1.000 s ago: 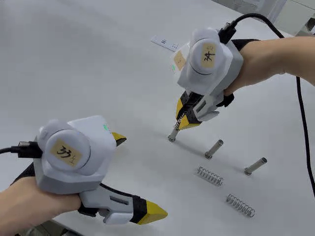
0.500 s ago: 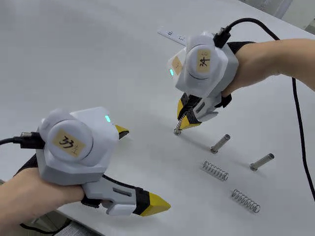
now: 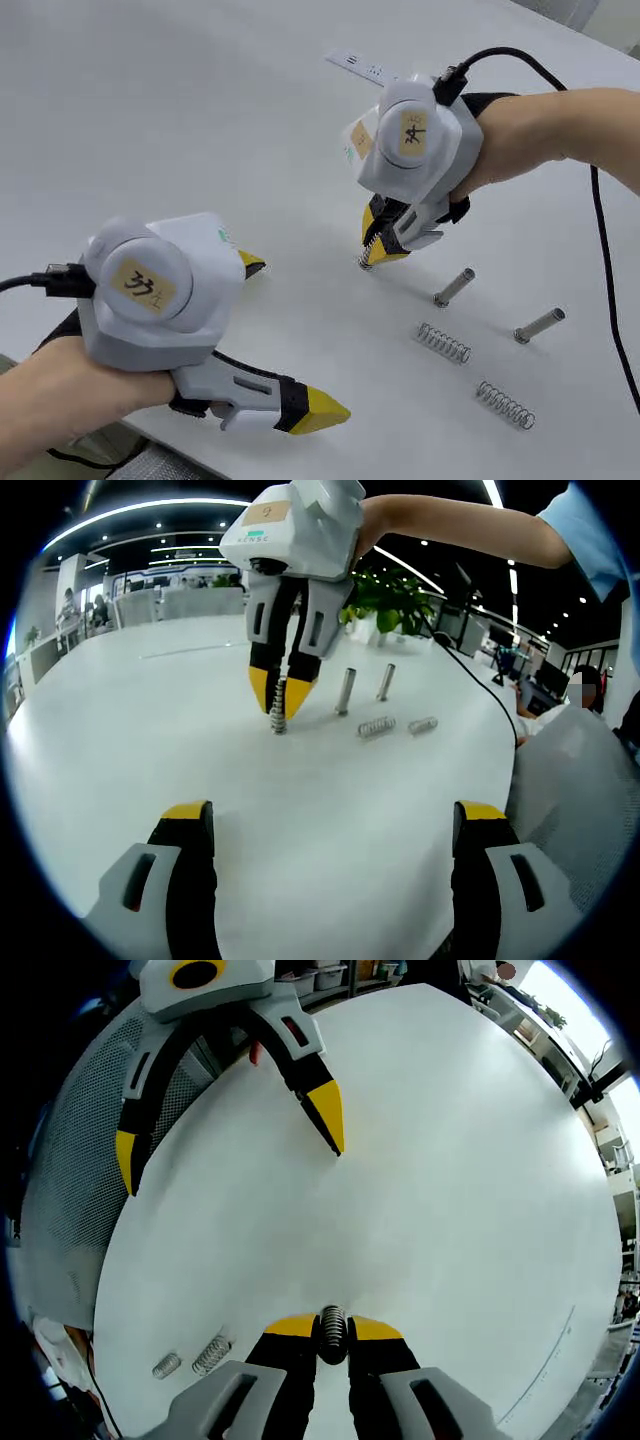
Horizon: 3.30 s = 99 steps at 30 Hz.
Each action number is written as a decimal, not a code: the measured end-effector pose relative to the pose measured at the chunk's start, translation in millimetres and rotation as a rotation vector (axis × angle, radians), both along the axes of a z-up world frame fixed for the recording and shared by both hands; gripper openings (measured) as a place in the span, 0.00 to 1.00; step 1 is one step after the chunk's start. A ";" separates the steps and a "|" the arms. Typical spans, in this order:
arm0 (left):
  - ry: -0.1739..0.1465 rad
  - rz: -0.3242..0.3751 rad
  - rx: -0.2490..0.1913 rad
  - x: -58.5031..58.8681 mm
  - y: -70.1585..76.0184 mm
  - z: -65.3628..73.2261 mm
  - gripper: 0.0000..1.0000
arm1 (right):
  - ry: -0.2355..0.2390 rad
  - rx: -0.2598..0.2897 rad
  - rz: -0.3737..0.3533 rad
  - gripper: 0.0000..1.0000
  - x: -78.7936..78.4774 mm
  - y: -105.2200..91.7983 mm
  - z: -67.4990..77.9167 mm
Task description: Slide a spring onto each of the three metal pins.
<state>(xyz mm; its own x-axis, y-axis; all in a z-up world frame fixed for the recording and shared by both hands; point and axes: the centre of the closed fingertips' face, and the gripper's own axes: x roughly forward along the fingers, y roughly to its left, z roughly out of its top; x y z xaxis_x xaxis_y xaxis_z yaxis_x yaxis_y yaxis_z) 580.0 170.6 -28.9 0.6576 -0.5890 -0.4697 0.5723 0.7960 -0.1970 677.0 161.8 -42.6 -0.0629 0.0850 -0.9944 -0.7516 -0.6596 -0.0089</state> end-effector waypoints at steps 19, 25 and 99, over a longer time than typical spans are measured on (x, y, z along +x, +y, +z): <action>-0.010 -0.005 0.010 1.2 0.8 8.8 0.99 | 0.026 0.082 -0.082 0.41 6.0 4.3 2.9; -0.019 -0.001 0.013 3.4 2.2 14.3 0.99 | 0.025 0.130 -0.128 0.68 6.2 7.0 5.2; -0.076 -0.091 0.071 19.4 -25.0 33.2 0.96 | 0.144 0.668 -0.819 0.99 -32.4 -144.4 66.8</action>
<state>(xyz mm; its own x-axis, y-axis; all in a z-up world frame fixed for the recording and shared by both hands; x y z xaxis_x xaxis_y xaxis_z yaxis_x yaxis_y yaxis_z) 599.3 145.6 4.3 0.6386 -0.6145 -0.4633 0.6536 0.7509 -0.0950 644.6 17.4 24.3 0.1474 0.6800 -0.7182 -0.9866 0.1527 -0.0579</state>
